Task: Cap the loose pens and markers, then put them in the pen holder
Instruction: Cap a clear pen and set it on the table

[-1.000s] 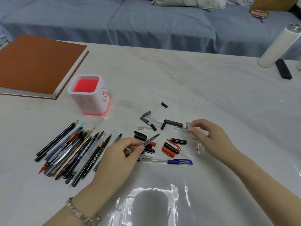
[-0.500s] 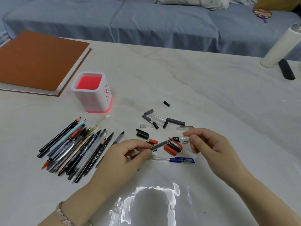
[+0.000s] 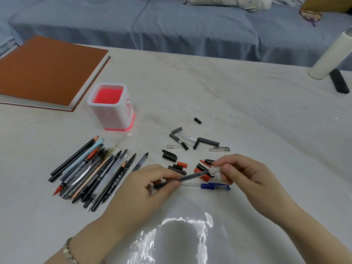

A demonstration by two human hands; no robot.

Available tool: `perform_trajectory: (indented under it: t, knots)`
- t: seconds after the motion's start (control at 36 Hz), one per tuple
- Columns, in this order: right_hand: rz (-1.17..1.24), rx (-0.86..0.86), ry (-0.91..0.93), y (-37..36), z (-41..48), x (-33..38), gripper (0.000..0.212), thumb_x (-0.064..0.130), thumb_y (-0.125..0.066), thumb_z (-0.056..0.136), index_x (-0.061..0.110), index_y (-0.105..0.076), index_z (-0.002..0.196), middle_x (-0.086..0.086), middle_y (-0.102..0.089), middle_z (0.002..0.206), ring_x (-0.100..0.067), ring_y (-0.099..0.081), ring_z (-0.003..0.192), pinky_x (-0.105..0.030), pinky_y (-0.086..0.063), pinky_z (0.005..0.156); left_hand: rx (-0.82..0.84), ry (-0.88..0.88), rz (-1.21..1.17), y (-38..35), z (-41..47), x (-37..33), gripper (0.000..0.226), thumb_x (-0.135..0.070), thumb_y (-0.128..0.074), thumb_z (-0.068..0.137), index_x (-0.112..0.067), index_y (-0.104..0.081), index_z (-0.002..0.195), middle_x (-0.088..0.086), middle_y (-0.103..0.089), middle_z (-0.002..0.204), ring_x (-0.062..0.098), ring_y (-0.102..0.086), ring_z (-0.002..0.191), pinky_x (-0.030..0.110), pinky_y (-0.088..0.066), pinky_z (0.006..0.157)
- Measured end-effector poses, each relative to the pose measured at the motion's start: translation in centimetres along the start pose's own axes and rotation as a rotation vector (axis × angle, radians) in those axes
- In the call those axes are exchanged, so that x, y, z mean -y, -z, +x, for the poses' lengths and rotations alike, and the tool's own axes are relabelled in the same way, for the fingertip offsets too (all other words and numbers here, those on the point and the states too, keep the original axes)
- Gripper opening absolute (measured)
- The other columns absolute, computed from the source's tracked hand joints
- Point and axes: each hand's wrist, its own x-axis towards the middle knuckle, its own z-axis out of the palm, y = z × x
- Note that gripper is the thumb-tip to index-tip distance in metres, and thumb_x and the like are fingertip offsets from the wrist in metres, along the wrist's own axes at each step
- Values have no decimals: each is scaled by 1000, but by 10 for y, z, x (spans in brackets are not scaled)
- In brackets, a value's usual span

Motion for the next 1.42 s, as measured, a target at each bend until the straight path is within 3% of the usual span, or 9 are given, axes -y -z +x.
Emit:
perform_trajectory:
  t: [0.14,0.25,0.47,0.58,0.78,0.86,0.97,1.22,1.42]
  knots:
    - [46,3,20,1,-4,1,26,0,-54,85,23,-65,81,16,-70,63,5,-62,61,-4,-45,61,-63,-188,123,4,-4,1,18,-37,-58,76,-33,-66,93,-19,-62,83,-6,-55,71,-2,-33,60]
    - [-24,-45,89,0,-7,-2,11,28,-66,70,30,-69,80,22,-71,77,-1,-66,75,-6,-46,69,-102,-245,155,6,-5,3,13,-31,-61,78,-28,-70,88,-16,-61,80,-2,-55,68,-3,-33,62]
    - [-272,-72,177,-1,-11,-3,10,51,-65,75,46,-67,83,31,-66,87,2,-59,80,-2,-40,73,-92,-234,166,8,-6,6,12,-30,-62,78,-27,-69,87,-17,-61,81,-1,-55,67,-2,-33,61]
    - [-363,-2,93,-3,-13,-8,23,31,-53,87,53,-58,86,33,-62,99,8,-56,91,-4,-39,77,-106,-154,151,5,-7,3,12,-37,-60,76,-34,-70,83,-19,-63,81,-1,-56,69,-1,-34,59]
    - [133,-174,-185,-10,-7,-15,22,12,-48,92,23,-66,87,24,-68,72,12,-57,65,-2,-43,68,-145,102,-20,0,-5,0,32,-17,-72,76,-48,-67,77,-22,-63,69,4,-54,59,23,-47,56]
    - [411,-288,-236,-17,-5,-14,21,7,-49,90,18,-66,83,9,-66,65,2,-57,58,-16,-51,68,-138,149,-70,-3,-6,-3,34,-13,-70,75,-46,-66,80,-25,-61,60,0,-53,55,12,-43,53]
    - [641,-367,-217,-30,-7,-10,26,5,-50,89,24,-61,104,4,-61,60,-3,-60,56,-13,-52,58,-124,169,-99,-5,-7,-6,34,-13,-70,76,-47,-68,78,-22,-61,58,-1,-52,52,7,-38,51]
    - [651,-423,-148,-45,-8,-5,37,27,-67,56,22,-63,93,-5,-72,76,-13,-68,72,-16,-54,70,-111,195,-114,-6,-9,-4,27,-10,-71,76,-36,-70,68,-21,-61,59,0,-52,51,8,-39,51]
    - [611,-403,-147,-44,-7,-6,31,26,-66,59,20,-59,88,-3,-73,74,-15,-68,73,-19,-54,69,-95,176,-70,-5,-9,2,21,-13,-72,75,-34,-72,74,-17,-65,71,0,-56,58,7,-39,54]
